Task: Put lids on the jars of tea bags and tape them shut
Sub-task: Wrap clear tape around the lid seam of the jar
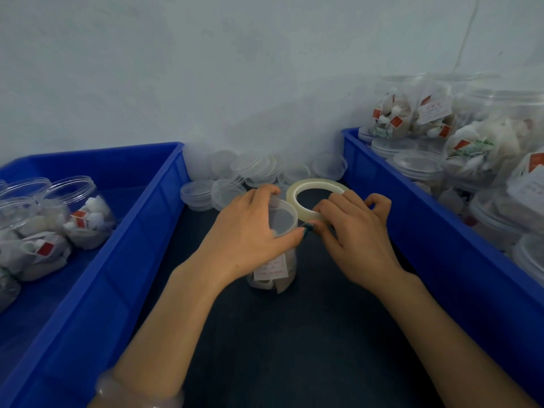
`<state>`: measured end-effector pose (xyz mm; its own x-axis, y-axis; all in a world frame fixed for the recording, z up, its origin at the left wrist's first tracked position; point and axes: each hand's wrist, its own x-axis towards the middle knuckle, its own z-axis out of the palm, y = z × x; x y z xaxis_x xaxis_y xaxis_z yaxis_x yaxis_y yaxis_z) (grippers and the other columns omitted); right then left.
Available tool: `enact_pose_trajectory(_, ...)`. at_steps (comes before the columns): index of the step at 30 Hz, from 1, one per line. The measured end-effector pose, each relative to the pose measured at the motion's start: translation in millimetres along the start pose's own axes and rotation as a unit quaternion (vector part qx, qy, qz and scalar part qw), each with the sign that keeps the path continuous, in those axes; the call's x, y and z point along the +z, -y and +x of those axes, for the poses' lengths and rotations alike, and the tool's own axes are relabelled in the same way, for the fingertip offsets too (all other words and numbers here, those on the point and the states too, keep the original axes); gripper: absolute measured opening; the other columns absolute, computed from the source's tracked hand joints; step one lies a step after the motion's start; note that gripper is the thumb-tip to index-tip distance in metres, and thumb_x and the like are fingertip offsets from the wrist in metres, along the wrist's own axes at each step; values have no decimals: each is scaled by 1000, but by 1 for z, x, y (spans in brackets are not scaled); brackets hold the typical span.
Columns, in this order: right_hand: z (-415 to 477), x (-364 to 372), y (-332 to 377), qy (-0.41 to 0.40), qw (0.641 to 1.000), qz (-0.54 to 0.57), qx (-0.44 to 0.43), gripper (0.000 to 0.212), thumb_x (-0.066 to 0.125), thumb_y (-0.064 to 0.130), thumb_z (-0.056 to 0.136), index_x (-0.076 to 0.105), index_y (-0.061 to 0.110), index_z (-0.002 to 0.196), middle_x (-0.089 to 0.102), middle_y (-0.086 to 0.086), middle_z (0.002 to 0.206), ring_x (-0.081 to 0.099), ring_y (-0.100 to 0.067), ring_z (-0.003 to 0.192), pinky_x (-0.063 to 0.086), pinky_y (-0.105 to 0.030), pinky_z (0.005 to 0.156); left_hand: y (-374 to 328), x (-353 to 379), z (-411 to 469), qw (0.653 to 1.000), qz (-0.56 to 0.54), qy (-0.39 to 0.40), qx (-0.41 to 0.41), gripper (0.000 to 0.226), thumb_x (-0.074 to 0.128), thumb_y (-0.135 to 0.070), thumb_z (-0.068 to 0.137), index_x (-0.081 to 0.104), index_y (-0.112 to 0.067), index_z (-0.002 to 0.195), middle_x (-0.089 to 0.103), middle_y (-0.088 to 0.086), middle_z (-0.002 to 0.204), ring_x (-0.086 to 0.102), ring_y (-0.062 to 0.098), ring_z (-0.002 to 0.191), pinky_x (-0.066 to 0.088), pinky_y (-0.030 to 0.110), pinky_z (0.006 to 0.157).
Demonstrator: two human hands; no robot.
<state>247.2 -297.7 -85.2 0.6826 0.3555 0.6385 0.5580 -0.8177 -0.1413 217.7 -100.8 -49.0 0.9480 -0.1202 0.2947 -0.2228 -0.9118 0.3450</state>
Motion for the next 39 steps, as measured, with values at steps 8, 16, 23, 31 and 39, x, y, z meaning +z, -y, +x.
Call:
enact_pose_trajectory(8, 2, 0, 0, -13, 1000, 22, 13, 34, 46, 53, 92, 65, 25, 86, 51, 17, 83, 46, -9, 84, 18, -35, 80, -1, -8, -1, 998, -54, 32, 15, 71, 72, -58, 76, 44, -31, 135, 46, -19, 123, 46, 2, 110, 39, 17, 81)
enact_pose_trajectory(16, 3, -2, -2, 4, 997, 81, -7, 29, 52, 50, 91, 65, 26, 83, 46, 17, 72, 45, -10, 76, 23, -38, 79, 3, -9, -1, 997, -39, 40, 50, 67, 67, -62, 72, 47, -30, 128, 42, -13, 122, 44, 5, 109, 37, 18, 85)
enact_pose_trajectory(23, 5, 2, -14, 160, 959, 234, -5, 31, 50, 52, 97, 69, 28, 100, 60, 7, 64, 53, -12, 63, 40, -27, 73, 1, -7, 0, 997, -50, 20, 47, 72, 63, -79, 71, 50, -31, 123, 46, -15, 118, 46, 3, 106, 39, 19, 83)
enact_pose_trajectory(31, 3, -9, -18, 35, 992, 112, -51, 43, 39, 62, 93, 66, 32, 80, 52, 12, 67, 46, -7, 74, 22, -33, 78, 8, -23, -2, 991, -97, 66, 72, 60, 74, -57, 71, 56, -33, 124, 52, -21, 120, 51, -2, 112, 48, 29, 98)
enact_pose_trajectory(39, -5, 4, 9, -93, 995, -32, -29, 45, 41, 52, 99, 59, 20, 74, 55, 7, 69, 50, -18, 74, 20, -36, 78, 8, -28, -5, 984, -128, 101, 78, 46, 78, -35, 80, 59, -41, 121, 55, -22, 124, 52, -3, 115, 49, 31, 99)
